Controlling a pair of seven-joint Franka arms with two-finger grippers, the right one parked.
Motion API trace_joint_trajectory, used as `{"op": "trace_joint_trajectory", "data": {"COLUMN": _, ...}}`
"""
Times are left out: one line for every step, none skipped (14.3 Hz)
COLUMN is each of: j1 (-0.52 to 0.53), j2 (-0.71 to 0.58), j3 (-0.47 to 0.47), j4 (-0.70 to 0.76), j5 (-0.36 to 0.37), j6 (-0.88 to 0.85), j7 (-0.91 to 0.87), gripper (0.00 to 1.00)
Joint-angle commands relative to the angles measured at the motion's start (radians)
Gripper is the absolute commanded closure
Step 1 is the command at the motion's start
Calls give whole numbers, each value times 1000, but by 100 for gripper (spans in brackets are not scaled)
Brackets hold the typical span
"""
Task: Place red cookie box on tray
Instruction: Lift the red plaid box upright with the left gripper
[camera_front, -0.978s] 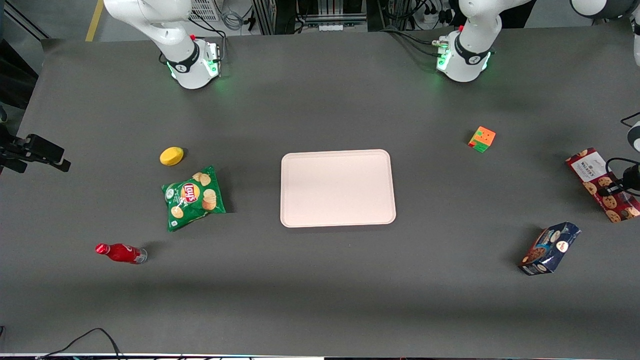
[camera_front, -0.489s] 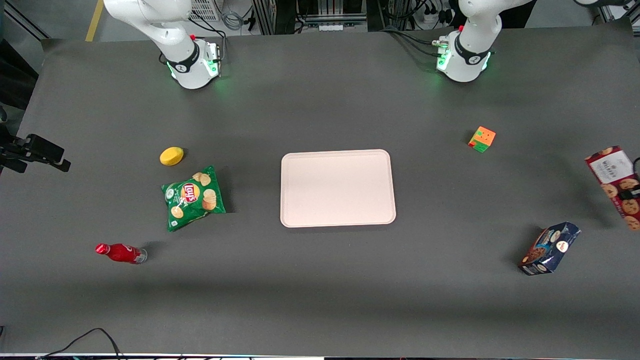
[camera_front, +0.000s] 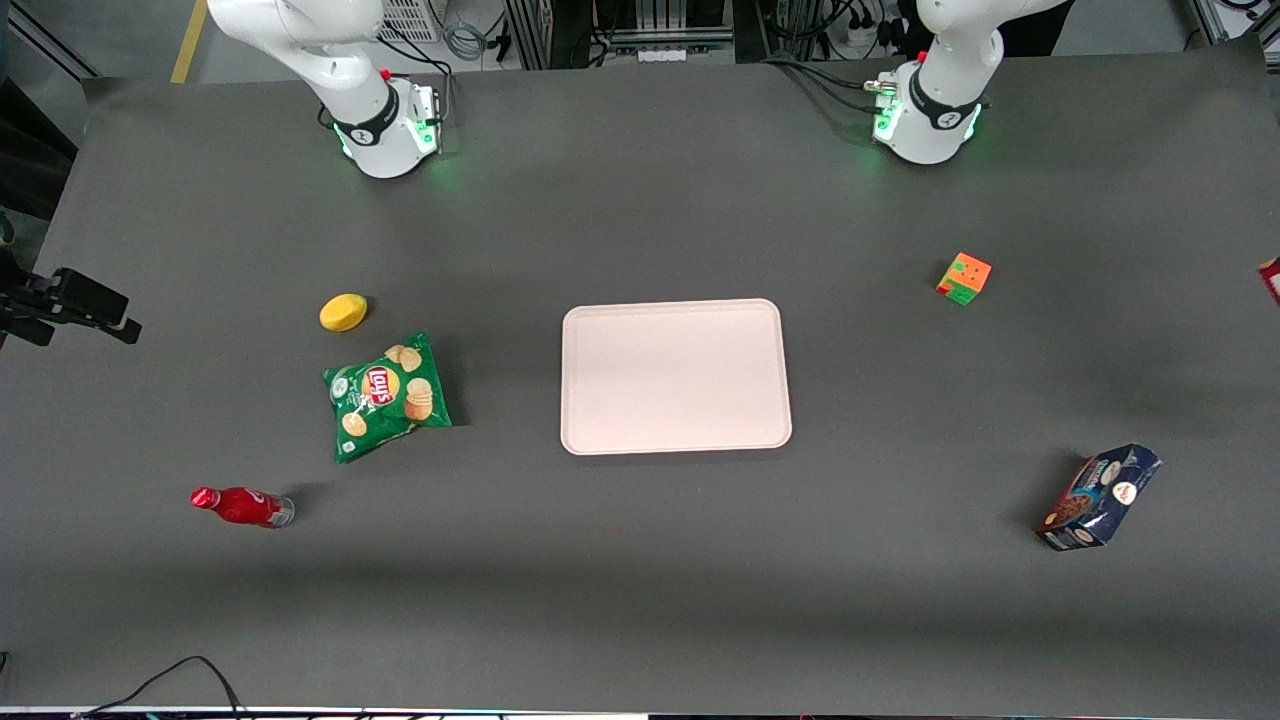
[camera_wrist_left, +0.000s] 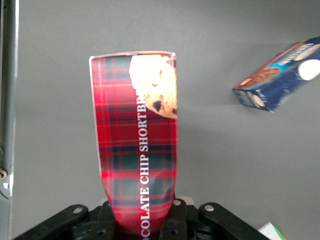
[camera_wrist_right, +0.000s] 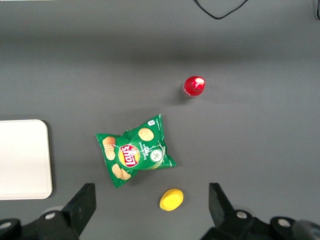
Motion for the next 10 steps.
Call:
{"op": "trace_joint_trajectory", "data": {"j1": -12, "j2": 4, "j3": -1, "j4": 114, "j5": 35, "j6": -119, "j7": 10, "gripper": 83}}
{"op": "trace_joint_trajectory", "data": {"j1": -23, "j2": 2, "j3": -9, "j4": 121, "j5": 35, "j6": -131, "j7": 2, "gripper": 83}}
{"op": "trace_joint_trajectory", "data": {"j1": -23, "j2": -1, "j3": -35, "j4": 123, "j5": 35, "j6": -149, "j7": -12, "gripper": 83}}
{"op": "trace_joint_trajectory", "data": {"j1": -23, "j2": -8, "j3": -70, "j4": 128, "j5": 35, "j6": -183, "j7": -62, "gripper": 83}}
{"op": "trace_joint_trajectory", "data": {"j1": -23, "j2": -33, "j3": -111, "j4": 126, "j5": 38, "j6": -221, "j7": -135, "gripper": 83}}
{"op": "trace_joint_trajectory", "data": {"j1": -26, "j2": -51, "j3": -166, "j4": 120, "j5": 48, "j6": -249, "j7": -220, "gripper": 82}}
{"op": "trace_joint_trajectory", "data": {"j1": -26, "j2": -65, "j3": -229, "j4": 119, "j5": 67, "j6": -267, "j7": -299, "gripper": 81}}
{"op": "trace_joint_trajectory", "data": {"j1": -24, "j2": -73, "j3": -294, "j4": 120, "j5": 93, "j6": -278, "j7": -365, "gripper": 78}}
{"op": "trace_joint_trajectory", "data": {"j1": -26, "j2": -80, "j3": -347, "j4": 119, "j5": 111, "j6": -284, "j7": -419, "gripper": 78}}
{"op": "trace_joint_trajectory", "data": {"j1": -24, "j2": -90, "j3": -398, "j4": 117, "j5": 111, "j6": -297, "j7": -479, "gripper": 78}}
